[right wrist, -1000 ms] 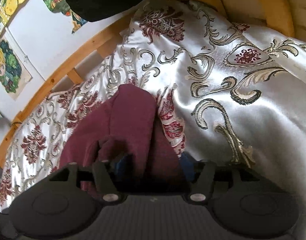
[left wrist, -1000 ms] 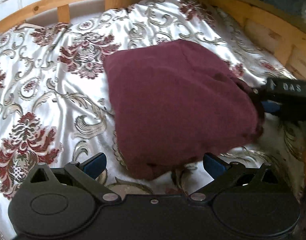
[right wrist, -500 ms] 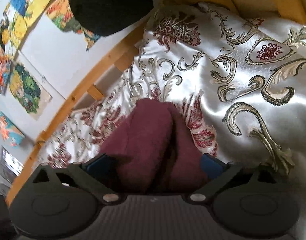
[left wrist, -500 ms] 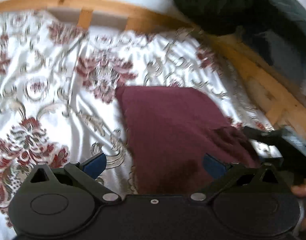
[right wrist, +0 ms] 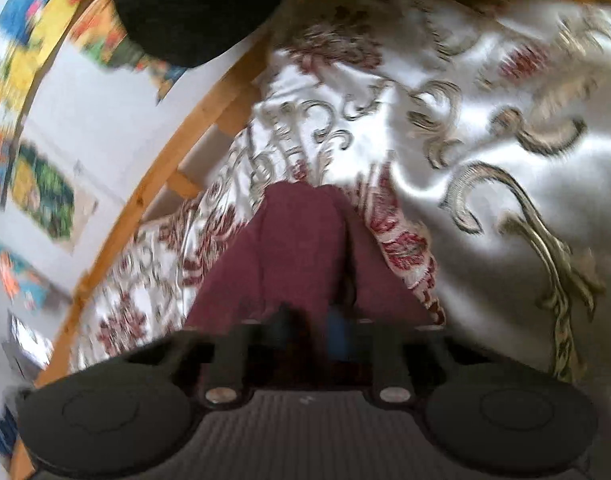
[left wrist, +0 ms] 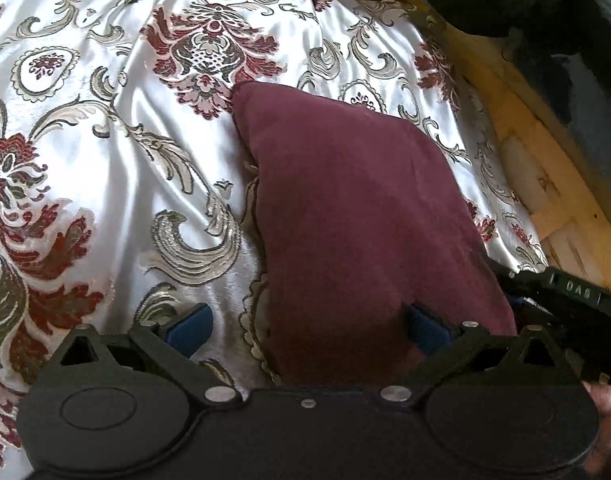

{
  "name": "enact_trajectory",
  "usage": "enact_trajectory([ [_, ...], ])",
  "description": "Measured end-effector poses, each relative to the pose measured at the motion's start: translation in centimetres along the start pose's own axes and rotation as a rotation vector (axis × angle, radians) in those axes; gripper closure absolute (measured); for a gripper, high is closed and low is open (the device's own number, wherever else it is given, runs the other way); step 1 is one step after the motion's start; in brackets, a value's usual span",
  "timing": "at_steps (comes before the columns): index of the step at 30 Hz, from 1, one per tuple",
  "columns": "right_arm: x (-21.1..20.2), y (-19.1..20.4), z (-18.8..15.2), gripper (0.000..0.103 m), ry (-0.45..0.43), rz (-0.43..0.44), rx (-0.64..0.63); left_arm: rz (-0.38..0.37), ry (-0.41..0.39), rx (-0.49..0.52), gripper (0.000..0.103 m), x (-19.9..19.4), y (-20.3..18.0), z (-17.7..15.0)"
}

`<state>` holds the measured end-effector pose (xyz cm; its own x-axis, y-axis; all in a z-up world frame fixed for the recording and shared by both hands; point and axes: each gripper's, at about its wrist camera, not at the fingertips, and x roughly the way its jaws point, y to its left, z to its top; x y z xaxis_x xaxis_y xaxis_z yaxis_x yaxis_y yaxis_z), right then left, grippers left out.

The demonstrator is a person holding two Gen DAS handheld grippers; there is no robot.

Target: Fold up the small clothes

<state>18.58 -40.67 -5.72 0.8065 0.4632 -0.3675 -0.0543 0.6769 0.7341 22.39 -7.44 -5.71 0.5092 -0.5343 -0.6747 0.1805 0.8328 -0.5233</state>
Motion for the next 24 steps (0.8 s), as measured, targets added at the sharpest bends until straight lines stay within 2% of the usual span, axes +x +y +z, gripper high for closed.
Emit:
enact_trajectory([
  [3,-1.8,1.8,0.4,0.093,-0.081,-0.078,-0.151,-0.026,0.013,0.038,0.002,0.0,-1.1,0.2],
  [5,-2.3,2.4,0.7,0.093,-0.092,-0.113,-0.201,-0.040,0.006,0.094,0.003,-0.1,-2.1,0.2],
  [8,-1.4,1.5,0.7,0.093,-0.019,-0.124,-0.177,-0.024,0.013,0.160,0.003,0.2,-3.0,0.1],
  [10,-0.7,0.7,0.4,0.091,0.019,-0.121,-0.140,-0.027,0.032,0.144,0.005,0.5,-2.8,0.0],
  [12,-0.9,0.6,0.5,0.075,0.014,-0.137,-0.143,-0.040,0.050,0.113,0.005,0.8,-2.3,-0.1],
  [13,-1.2,0.8,0.6,0.059,0.002,-0.148,-0.159,-0.040,0.056,0.109,0.005,0.9,-2.2,-0.2],
  [14,-1.4,0.9,0.7,0.050,-0.007,-0.151,-0.177,-0.036,0.061,0.112,0.005,0.9,-2.1,-0.2],
  [16,-1.6,1.0,0.8,0.047,-0.016,-0.140,-0.185,-0.033,0.061,0.120,0.005,0.9,-2.2,-0.3],
  [19,-0.8,0.4,1.0,0.034,0.024,-0.088,-0.135,-0.024,0.061,0.128,0.005,1.0,-2.5,-0.4],
  [22,0.1,-0.2,0.8,0.036,0.049,-0.068,-0.098,-0.019,0.062,0.126,0.004,1.2,-2.6,-0.4],
  [24,0.4,-0.4,0.7,0.046,0.061,-0.070,-0.088,-0.017,0.063,0.122,0.004,1.2,-2.6,-0.4],
])
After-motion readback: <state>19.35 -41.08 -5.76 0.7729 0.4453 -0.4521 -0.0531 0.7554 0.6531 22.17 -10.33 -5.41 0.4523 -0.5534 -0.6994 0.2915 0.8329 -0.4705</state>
